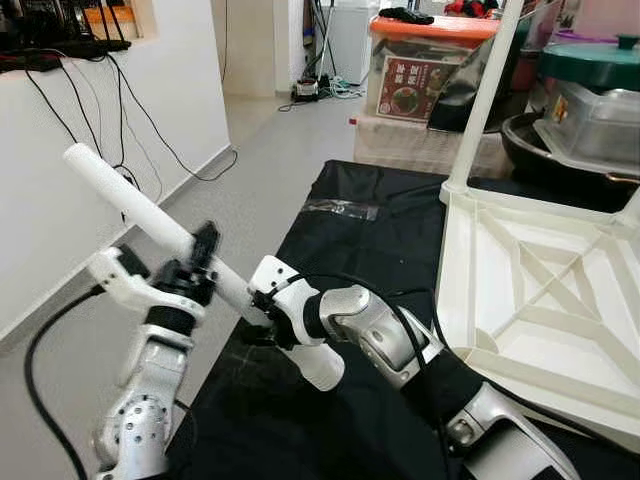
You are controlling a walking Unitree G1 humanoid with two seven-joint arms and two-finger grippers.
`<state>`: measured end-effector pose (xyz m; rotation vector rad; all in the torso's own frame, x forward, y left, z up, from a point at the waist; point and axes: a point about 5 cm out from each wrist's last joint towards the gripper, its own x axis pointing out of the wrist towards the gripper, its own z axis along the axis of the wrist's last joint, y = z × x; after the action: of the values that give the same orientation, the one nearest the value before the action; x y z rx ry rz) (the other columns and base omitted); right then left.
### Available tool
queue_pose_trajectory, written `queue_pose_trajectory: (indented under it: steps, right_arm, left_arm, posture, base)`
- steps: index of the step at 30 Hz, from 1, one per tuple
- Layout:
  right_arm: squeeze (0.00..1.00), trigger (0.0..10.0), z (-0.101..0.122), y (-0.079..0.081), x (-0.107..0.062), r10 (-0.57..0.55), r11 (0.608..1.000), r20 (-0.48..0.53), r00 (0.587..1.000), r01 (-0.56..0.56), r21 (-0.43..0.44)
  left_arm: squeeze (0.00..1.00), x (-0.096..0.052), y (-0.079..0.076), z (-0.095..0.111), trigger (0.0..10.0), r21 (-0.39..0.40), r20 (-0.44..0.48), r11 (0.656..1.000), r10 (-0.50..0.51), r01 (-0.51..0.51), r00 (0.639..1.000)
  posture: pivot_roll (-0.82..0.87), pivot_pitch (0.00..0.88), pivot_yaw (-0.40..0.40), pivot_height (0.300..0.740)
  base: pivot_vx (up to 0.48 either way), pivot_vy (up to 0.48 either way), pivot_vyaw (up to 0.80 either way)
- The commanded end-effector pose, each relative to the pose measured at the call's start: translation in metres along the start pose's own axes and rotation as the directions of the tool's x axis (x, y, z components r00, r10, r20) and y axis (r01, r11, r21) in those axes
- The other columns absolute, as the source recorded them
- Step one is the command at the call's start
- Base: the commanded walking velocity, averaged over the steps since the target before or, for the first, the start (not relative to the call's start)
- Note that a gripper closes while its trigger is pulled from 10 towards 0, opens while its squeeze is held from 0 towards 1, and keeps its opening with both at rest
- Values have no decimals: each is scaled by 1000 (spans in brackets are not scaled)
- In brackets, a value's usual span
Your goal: Building children table
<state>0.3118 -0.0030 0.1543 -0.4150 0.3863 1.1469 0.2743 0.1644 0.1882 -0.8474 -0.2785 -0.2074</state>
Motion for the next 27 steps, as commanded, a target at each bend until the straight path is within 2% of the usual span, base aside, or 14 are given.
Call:
queue_pose_trajectory:
  steps: [1, 7, 11, 13, 16, 19, 20, 21, 22, 23, 24, 25, 26, 27]
  right_arm:
    - [0, 0, -23, 0, 0, 9, 997, -71, 997, -3, 74]
    - [0, 0, -14, -18, -21, -46, 984, 8, 999, 44, 174]
    - [0, 0, -10, -33, -34, -109, 966, 49, 993, 95, 239]
    - [0, 0, -9, -48, -45, -196, 939, 76, 978, 165, 300]
    - [0, 0, -5, -58, -54, -277, 902, 112, 954, 218, 372]
    - [0, 0, 6, -70, -64, -385, 847, 179, 906, 269, 459]
    - [0, 4471, 12, -79, -71, -469, 797, 207, 858, 310, 519]
    - [0, 4471, 12, -79, -71, -469, 797, 207, 858, 310, 519]
    - [0, 10000, 12, -91, -79, -571, 726, 192, 798, 381, 572]
    - [0, 10000, 9, -99, -85, -639, 669, 159, 752, 442, 597]
    - [0, 10000, 9, -99, -85, -639, 669, 159, 752, 442, 597]
    - [0, 10000, 4, -104, -89, -682, 631, 123, 721, 496, 596]
    - [0, 10000, -7, -110, -93, -746, 558, 48, 665, 583, 591]
    - [0, 10000, -7, -110, -93, -746, 558, 48, 665, 583, 591]
  left_arm:
    - [1000, 1, -5, 0, 10000, 1, 16, 999, -37, 37, 999]
    - [1000, -4, -5, 19, 10000, 6, 70, 1000, -31, 31, 997]
    - [1000, -10, -24, 34, 10000, -14, 98, 990, -136, 138, 986]
    - [1000, -16, -55, 47, 10000, -12, 115, 954, -297, 300, 948]
    - [1000, -19, -70, 53, 10000, 18, 103, 927, -374, 374, 922]
    - [925, -16, -59, 49, 10000, 81, 60, 957, -283, 278, 957]
    - [35, -12, -37, 37, 10000, 192, -31, 974, -117, 120, 993]
    - [35, -12, -37, 37, 10000, 192, -31, 974, -117, 120, 993]
    - [0, -13, -11, 20, 10000, 356, -143, 934, 83, -27, 986]
    - [0, -18, 7, 9, 10000, 486, -200, 869, 217, -96, 955]
    - [0, -18, 7, 9, 10000, 486, -200, 869, 217, -96, 955]
    - [0, -23, 17, 4, 10000, 566, -223, 816, 289, -118, 931]
    - [0, -30, 20, 1, 10000, 582, -232, 801, 329, -140, 915]
    - [0, -30, 20, 1, 10000, 582, -232, 801, 329, -140, 915]
  posture:
    - [-1, 0, -49, 740]
    - [-1, 0, -56, 740]
    - [5, 0, -61, 740]
    - [14, 0, -68, 740]
    - [14, 0, -67, 740]
    - [15, 0, -64, 740]
    - [14, 0, -63, 740]
    - [14, 0, -63, 740]
    - [14, 0, -63, 740]
    - [19, 0, -62, 740]
    - [19, 0, -62, 740]
    - [20, 0, -60, 740]
    - [20, 0, -60, 740]
    - [20, 0, -60, 740]
  base:
    - [0, 0, 0]
    - [0, 0, 0]
    - [0, 0, 0]
    - [0, 0, 0]
    - [0, 0, 0]
    - [0, 0, 0]
    - [0, 0, 0]
    - [0, 0, 0]
    - [0, 0, 0]
    - [0, 0, 0]
    - [0, 0, 0]
    - [0, 0, 0]
    - [0, 0, 0]
    - [0, 0, 0]
